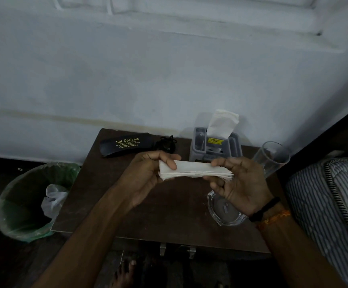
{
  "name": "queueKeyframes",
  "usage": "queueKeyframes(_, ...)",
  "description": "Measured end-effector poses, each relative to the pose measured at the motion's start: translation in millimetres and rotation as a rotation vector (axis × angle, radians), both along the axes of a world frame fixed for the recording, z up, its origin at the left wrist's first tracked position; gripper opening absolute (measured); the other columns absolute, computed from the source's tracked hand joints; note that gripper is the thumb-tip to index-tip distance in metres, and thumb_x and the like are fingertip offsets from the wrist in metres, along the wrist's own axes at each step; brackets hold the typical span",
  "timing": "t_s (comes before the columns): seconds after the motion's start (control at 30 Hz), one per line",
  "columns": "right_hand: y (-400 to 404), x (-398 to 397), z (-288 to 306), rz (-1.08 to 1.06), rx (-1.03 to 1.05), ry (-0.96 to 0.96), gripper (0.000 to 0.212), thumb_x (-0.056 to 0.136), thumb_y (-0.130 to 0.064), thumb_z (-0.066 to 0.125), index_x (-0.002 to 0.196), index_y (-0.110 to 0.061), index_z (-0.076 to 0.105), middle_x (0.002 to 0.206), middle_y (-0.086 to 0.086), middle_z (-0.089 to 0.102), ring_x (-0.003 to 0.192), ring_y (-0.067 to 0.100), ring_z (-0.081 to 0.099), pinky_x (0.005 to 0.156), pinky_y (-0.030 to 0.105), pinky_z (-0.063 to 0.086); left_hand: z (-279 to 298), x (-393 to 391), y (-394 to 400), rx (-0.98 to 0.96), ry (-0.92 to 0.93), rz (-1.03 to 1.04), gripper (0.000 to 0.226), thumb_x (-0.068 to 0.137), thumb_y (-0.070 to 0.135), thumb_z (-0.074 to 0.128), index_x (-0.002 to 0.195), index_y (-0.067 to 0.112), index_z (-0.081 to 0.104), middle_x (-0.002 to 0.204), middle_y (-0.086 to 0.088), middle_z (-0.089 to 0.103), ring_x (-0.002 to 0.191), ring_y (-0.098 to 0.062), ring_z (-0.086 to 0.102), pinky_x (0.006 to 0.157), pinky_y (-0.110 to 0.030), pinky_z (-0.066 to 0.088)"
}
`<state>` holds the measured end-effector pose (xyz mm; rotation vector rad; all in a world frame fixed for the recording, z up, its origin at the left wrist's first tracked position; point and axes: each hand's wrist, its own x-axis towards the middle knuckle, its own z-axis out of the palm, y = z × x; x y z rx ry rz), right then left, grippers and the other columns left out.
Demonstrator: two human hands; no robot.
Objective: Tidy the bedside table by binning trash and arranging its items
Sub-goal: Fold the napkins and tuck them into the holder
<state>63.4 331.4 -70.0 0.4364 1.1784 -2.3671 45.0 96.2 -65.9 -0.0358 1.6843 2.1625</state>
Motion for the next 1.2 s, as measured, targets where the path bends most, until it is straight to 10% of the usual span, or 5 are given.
queueKeyframes(0.13, -5.0, -2.0, 0.7, -0.021, 0.149, 0.04, 0.012, 0.085, -0.017, 0.063, 0.093, -0.008, 0.064, 0.103, 0.013, 0.067, 0.069, 0.019, 0.069, 0.056, 0.026, 0.059, -3.2, -3.6, -1.1, -0.025, 0.056, -0.006, 0.053, 0.085, -0.018, 0.037, 0.059, 0.013, 0.072, 0.11, -0.008, 0.068, 0.116, -0.029, 0.058, 0.09, -0.045, 0.052)
queueKeyframes(0.33, -8.3, -5.8, -1.7, -0.067, 0.252, 0.159, 0.054, 0.079, 0.014, 0.061, 0.127, -0.009, 0.058, 0.113, 0.013, 0.067, 0.098, 0.032, 0.067, 0.074, 0.035, 0.061, -1.1, -4.1, -5.0, 0.08, -0.074, -0.085, 0.032, 0.075, 0.01, 0.036, 0.07, 0.004, 0.068, 0.117, -0.019, 0.065, 0.119, -0.043, 0.053, 0.096, -0.058, 0.045)
queueKeyframes(0.47, -6.2, -7.2, -2.1, -0.131, 0.243, 0.162, 0.055, 0.079, 0.013, 0.062, 0.128, -0.01, 0.056, 0.106, 0.008, 0.07, 0.097, 0.029, 0.068, 0.077, 0.037, 0.06, -0.8, -0.9, -0.9, -0.037, -0.026, -0.085, 0.017, 0.068, 0.023, 0.072, 0.074, 0.008, 0.07, 0.11, -0.014, 0.066, 0.107, -0.036, 0.062, 0.07, -0.04, 0.054)
queueKeyframes(0.93, 4.2, -6.1, -5.4, 0.013, 0.487, 0.286, 0.037, 0.082, -0.004, 0.072, 0.117, -0.007, 0.064, 0.113, 0.017, 0.069, 0.082, 0.017, 0.063, 0.055, 0.022, 0.052, -11.0, -2.1, 2.5, -0.339, 0.236, -0.175, 0.088, 0.059, 0.001, 0.088, 0.132, 0.027, 0.048, 0.119, 0.005, 0.064, 0.104, -0.011, 0.066, 0.08, -0.03, 0.059)
queueKeyframes(1.2, -19.6, -5.0, -4.1, -0.069, 0.725, 0.495, 0.042, 0.08, -0.008, 0.076, 0.118, -0.011, 0.058, 0.105, 0.011, 0.069, 0.083, 0.015, 0.065, 0.06, 0.025, 0.05, -17.5, -2.3, 6.7, -0.546, 0.469, -0.256, 0.032, 0.086, 0.036, 0.065, 0.11, 0.015, 0.061, 0.103, 0.001, 0.068, 0.093, -0.014, 0.067, 0.077, -0.045, 0.057)
